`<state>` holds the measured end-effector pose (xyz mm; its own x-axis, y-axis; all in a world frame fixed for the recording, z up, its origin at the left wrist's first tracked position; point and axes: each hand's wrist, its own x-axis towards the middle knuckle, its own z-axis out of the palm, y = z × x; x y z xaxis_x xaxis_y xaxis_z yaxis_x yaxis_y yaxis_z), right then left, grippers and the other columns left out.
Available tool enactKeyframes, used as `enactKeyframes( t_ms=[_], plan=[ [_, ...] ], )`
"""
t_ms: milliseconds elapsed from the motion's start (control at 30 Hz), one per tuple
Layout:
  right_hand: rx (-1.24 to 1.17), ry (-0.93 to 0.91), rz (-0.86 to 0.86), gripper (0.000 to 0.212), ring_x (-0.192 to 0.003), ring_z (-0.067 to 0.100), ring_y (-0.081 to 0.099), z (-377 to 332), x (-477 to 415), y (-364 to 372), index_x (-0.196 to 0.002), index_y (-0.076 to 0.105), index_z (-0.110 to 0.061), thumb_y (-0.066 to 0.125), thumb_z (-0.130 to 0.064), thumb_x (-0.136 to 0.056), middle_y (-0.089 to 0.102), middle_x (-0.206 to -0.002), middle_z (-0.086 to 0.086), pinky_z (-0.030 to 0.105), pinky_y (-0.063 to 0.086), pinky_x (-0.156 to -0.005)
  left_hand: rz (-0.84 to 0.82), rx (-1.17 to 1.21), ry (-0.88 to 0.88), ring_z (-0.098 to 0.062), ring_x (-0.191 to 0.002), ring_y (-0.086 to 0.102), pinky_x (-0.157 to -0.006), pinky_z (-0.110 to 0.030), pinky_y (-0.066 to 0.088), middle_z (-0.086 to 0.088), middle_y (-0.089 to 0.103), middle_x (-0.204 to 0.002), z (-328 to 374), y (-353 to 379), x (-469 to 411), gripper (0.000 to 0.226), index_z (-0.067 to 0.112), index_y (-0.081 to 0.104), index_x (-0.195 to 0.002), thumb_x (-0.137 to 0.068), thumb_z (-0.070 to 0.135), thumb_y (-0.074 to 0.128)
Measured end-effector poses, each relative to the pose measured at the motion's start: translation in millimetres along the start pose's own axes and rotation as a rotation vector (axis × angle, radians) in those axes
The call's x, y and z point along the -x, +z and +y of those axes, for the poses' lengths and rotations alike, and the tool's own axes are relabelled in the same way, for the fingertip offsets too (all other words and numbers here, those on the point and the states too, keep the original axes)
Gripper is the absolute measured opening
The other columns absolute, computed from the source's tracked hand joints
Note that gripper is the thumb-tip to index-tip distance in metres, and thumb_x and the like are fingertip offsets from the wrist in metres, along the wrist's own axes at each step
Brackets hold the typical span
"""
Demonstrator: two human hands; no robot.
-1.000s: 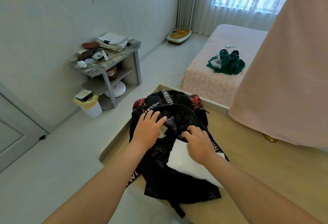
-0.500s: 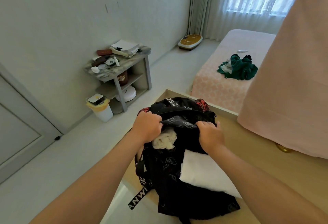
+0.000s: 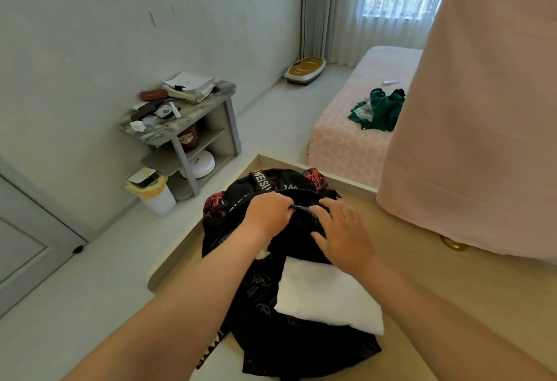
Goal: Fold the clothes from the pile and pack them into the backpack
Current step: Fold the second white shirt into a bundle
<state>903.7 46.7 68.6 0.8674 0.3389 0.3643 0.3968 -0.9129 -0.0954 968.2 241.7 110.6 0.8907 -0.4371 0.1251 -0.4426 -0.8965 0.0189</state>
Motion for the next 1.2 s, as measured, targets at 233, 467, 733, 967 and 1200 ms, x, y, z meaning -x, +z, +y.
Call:
enactKeyframes(
  t_ms=[233,467,733,967,1200],
  plan=[
    [-0.007,-0.145,-0.695,0.103,-0.143,0.032,0.021,-26.1,65.0,27.8,-0.153,0.014,-0.035,0.056,-0.075,-0.069,0.015,-0.160,0.007,0.056,0.026,-0.111,-0.134,-0.085,0.115,-0.017,-0.065,0.058,-0.055,-0.029,0.040,0.005,0.060,-0.069,-7.2,-14.8,-15.9,0.045,0.020,0.063,-0.073,-0.099,0.050,0.041],
    [-0.063,0.289,-0.393,0.065,-0.118,0.027,0.053,-46.9,52.7,35.8,-0.145,0.036,-0.020,0.052,-0.049,-0.090,0.047,-0.142,0.005,0.036,0.051,-0.077,-0.164,-0.026,0.109,-0.015,-0.068,0.060,-0.060,-0.034,0.049,0.004,0.064,-0.071,-17.7,-36.7,-19.1,0.044,0.019,0.068,-0.081,-0.100,0.048,0.041],
    [-0.104,0.328,-0.476,0.088,-0.148,0.035,0.014,-89.0,16.9,69.1,-0.155,0.009,-0.006,0.045,-0.060,-0.095,0.012,-0.160,0.019,0.048,0.038,-0.111,-0.135,-0.014,0.100,-0.017,-0.072,0.062,-0.056,-0.031,0.045,0.004,0.066,-0.074,-22.5,-34.1,-18.4,0.043,0.022,0.071,-0.086,-0.100,0.049,0.041],
    [0.013,0.369,-0.402,0.096,-0.133,0.045,0.038,-71.9,76.0,70.2,-0.148,0.034,-0.027,0.066,-0.059,-0.064,0.032,-0.151,0.023,0.060,0.039,-0.084,-0.090,0.060,0.090,-0.014,-0.070,0.062,-0.049,-0.025,0.029,0.007,0.069,-0.077,-21.7,-34.4,-21.2,0.038,0.027,0.075,-0.090,-0.099,0.047,0.044],
    [-0.127,0.445,-0.373,0.078,-0.145,0.035,0.025,-87.8,10.0,85.7,-0.157,0.012,-0.024,0.050,-0.041,-0.091,0.016,-0.162,0.013,0.056,0.033,-0.106,-0.074,0.272,0.090,-0.008,-0.064,0.062,-0.056,-0.031,0.050,0.009,0.072,-0.075,-24.9,-25.1,-19.4,0.025,0.045,0.069,-0.113,-0.097,0.046,0.050]
  ],
)
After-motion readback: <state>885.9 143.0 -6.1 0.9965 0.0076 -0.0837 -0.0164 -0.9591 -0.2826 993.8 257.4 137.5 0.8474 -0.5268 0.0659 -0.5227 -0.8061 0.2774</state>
